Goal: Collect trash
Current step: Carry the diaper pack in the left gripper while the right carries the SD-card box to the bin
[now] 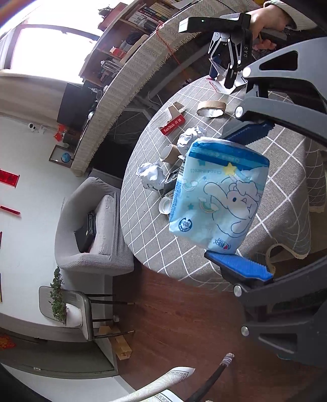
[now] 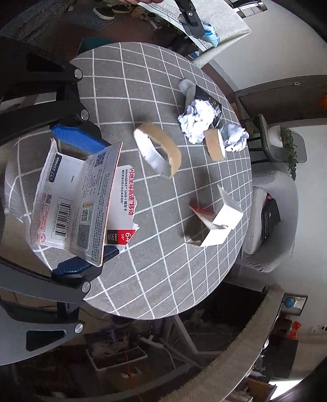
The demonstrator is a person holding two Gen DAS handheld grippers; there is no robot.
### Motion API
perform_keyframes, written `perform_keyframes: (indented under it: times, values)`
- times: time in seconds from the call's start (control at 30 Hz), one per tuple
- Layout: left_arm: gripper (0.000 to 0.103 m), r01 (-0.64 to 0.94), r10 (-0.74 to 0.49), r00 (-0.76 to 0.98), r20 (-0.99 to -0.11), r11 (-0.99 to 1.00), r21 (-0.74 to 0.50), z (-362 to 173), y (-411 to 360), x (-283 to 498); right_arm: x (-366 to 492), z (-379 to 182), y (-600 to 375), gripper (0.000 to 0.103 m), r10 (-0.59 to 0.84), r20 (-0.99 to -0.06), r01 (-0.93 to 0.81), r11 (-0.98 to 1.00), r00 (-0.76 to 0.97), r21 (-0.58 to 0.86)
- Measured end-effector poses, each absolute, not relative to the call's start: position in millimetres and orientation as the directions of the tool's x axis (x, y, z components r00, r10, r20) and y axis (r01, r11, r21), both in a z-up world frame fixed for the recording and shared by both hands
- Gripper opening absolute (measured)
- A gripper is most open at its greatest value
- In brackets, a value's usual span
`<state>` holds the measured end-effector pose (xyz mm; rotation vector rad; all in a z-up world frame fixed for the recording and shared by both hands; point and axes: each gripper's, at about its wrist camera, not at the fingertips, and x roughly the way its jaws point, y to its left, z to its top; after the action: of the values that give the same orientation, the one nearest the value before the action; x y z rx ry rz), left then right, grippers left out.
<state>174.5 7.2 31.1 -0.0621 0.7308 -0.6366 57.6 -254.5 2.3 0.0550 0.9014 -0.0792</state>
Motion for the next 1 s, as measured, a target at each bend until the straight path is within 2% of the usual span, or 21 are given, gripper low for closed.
perform_keyframes:
  times: [0.17,0.4,0.7,1.0]
  values:
    - [0.078,0.493,-0.529,0.595,-0.604,0.835,-0.246,34.8,31.9,164.3,54.6,10.6,-253.7,0.074,-0.041,-0.766,0.1,0.994,0.641,0.03]
    - [0.078,0.39,-0.415,0.641,-0.646,0.901,-0.191,25.1,77.5,162.7,60.5,28.7,-207.5,0.074,0.029,-0.735,0.016,0.998,0.678,0.054]
    - [0.078,0.194,-0.209,0.622,-0.754,0.975,-0.11,-16.4,148.6,165.6,77.7,38.7,-134.7,0.074,0.139,-0.705,-0.11,0.99,0.695,0.087]
    - [0.078,0.03,-0.116,0.523,-0.844,0.993,-0.118,-70.3,211.1,174.8,105.6,39.1,-37.4,0.074,0.273,-0.708,-0.292,0.951,0.652,0.098]
